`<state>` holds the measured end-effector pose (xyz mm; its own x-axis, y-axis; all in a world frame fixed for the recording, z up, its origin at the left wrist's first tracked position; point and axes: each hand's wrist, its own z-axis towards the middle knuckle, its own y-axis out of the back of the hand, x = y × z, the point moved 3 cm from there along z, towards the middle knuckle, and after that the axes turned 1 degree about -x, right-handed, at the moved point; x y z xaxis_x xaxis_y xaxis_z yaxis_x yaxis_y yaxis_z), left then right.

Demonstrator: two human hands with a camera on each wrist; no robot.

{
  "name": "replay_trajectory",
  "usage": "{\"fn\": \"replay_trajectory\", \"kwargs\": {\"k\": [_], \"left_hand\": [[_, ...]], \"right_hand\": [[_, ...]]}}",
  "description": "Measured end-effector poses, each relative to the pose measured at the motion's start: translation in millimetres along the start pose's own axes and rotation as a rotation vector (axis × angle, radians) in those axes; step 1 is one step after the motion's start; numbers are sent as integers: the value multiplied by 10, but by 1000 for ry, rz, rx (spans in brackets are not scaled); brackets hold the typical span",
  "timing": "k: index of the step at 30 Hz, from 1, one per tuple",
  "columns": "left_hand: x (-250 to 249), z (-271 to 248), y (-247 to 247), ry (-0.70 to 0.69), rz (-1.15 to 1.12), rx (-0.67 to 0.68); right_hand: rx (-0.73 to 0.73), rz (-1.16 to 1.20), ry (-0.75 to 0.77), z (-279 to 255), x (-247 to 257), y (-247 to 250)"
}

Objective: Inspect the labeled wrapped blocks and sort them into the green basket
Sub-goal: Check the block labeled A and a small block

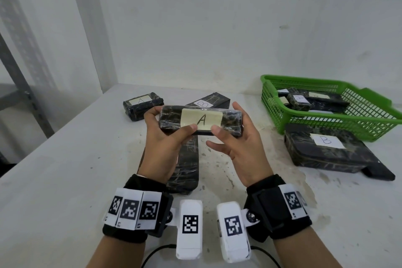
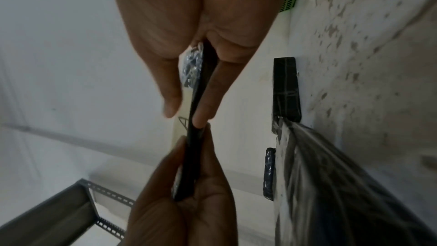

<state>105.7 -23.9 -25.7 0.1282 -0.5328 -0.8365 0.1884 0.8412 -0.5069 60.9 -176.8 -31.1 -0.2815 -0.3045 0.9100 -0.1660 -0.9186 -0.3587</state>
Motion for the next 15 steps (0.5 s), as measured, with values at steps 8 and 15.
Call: {"fn": "replay_trajectory", "kwargs": {"k": [8,15], "left_hand": [[-12,-26,-38,27,-21,45],[-36,-19,-62,73,-147,117]], "right_hand": [[-48,-58,45,4,0,8],[-73,-21,92,13,57,37]]}}
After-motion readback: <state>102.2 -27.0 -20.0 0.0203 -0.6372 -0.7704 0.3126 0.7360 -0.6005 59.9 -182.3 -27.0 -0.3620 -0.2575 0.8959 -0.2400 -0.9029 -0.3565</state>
